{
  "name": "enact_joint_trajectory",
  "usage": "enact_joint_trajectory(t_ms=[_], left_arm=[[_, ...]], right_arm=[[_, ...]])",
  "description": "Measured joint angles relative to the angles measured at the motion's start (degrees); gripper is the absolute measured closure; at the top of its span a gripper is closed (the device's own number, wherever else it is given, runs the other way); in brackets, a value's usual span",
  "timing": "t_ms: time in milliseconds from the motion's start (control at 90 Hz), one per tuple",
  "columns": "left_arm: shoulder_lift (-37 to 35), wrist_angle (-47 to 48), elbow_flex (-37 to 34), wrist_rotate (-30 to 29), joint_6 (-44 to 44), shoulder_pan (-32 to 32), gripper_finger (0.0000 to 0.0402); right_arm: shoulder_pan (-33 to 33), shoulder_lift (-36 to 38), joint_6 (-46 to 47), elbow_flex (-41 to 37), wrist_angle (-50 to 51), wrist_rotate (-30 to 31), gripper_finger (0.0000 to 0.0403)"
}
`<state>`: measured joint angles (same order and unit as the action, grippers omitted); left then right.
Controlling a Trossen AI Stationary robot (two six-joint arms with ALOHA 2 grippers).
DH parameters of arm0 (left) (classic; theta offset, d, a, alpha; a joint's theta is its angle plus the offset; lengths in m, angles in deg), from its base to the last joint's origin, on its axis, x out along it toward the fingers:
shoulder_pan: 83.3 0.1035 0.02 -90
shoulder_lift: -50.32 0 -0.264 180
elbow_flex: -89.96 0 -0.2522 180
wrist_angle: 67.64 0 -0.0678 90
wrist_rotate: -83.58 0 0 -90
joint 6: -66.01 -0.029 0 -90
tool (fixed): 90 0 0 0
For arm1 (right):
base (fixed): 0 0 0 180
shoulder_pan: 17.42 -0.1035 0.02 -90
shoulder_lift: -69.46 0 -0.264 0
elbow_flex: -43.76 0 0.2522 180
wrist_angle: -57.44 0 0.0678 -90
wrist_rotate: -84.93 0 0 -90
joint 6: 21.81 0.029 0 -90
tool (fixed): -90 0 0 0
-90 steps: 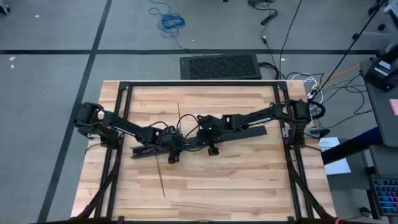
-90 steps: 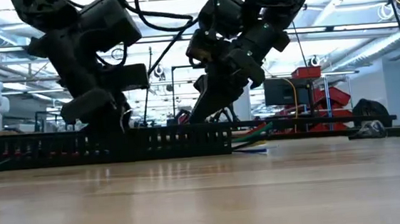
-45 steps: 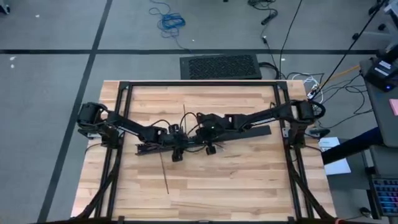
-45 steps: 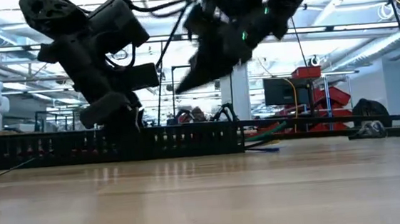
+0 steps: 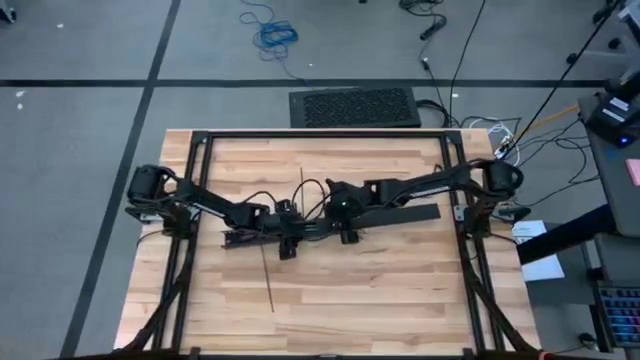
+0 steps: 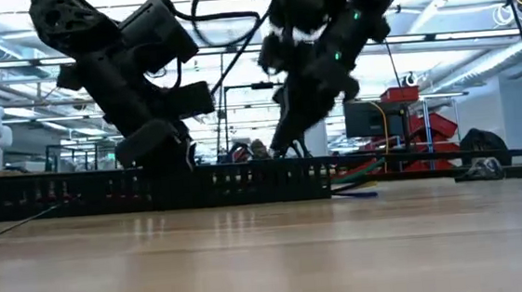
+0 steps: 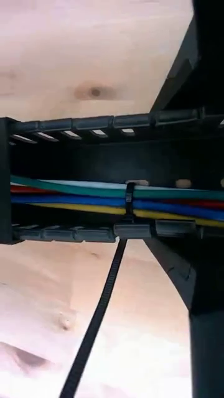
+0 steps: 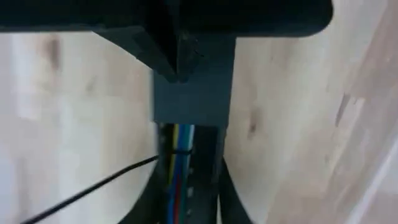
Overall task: Ziptie cables
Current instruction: Insert the black cable duct cover into the black cable duct
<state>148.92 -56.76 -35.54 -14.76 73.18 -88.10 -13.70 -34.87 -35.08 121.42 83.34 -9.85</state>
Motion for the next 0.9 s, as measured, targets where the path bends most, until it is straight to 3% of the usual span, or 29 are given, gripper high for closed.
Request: enact_joint_trajectory(t_ms=[211,433,667,900], left_arm=[[1.5,-1.18,-0.04,0.25,0.88,0.0,0.0166],[1.84,-4.34,0.95,1.36,0.71,0.0,0.0166],[1.82,-4.12,0.99,1.57,0.74,-0.04,0.0166],[1.8,-3.79,0.91,1.51,0.18,-0.04,0.0166]], right_arm=[[0.05,-4.8,0.44,0.85,-7.48,-3.83,0.0403],[-0.08,-7.41,-1.24,5.27,-8.77,-3.86,0.0403],[-1.64,-2.59,-2.62,8.15,-1.1,-0.88,0.0403],[-1.59,0.05,-0.97,8.03,15.46,2.09,0.0403]])
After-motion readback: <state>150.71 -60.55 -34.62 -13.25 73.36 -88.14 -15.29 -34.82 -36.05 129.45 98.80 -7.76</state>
